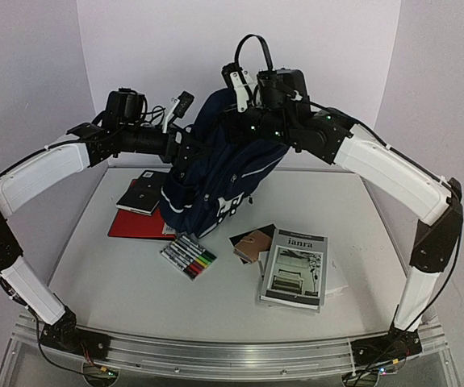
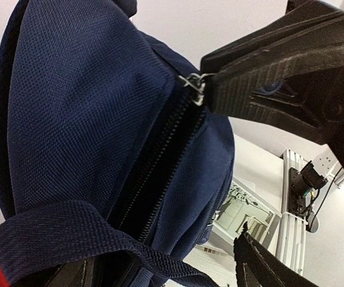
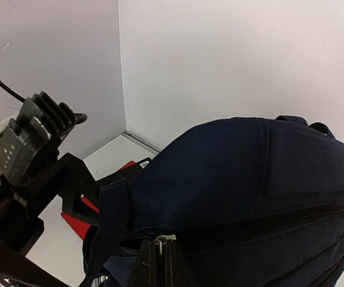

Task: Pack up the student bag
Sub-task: Unzip the student bag at the center of the board.

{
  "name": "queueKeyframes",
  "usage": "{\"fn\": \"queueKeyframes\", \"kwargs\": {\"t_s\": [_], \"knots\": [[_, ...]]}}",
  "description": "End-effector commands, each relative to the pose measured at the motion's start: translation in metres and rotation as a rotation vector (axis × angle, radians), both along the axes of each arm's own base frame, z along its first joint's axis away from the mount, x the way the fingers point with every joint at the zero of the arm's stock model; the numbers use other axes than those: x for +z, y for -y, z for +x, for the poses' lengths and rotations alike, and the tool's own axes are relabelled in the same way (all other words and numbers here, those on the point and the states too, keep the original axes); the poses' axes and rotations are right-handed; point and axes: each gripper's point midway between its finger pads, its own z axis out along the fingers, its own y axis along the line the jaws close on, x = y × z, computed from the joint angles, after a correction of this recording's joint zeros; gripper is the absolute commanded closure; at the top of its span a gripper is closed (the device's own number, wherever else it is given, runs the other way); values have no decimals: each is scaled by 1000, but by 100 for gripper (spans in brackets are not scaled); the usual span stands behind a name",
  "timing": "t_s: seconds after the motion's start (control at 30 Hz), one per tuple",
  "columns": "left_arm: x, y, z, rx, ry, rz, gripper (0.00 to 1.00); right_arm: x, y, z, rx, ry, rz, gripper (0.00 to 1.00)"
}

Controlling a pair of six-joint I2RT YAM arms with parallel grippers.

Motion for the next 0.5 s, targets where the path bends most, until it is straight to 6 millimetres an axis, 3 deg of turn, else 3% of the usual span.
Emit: {"fn": "queueKeyframes", "kwargs": {"t_s": [0.0, 0.13, 0.23, 0.47], "knots": [[30, -1, 18, 52, 141, -26, 18, 68, -2, -12, 47, 110, 189, 100], [25, 8, 22, 19, 113, -21, 22, 65, -4, -13, 53, 105, 185, 100], [22, 12, 23, 1, 92, -29, 34, 64, -2, -11, 41, 105, 182, 100], [3, 7, 23, 27, 74, -10, 92, 59, 22, -2, -86, 70, 184, 100]]}}
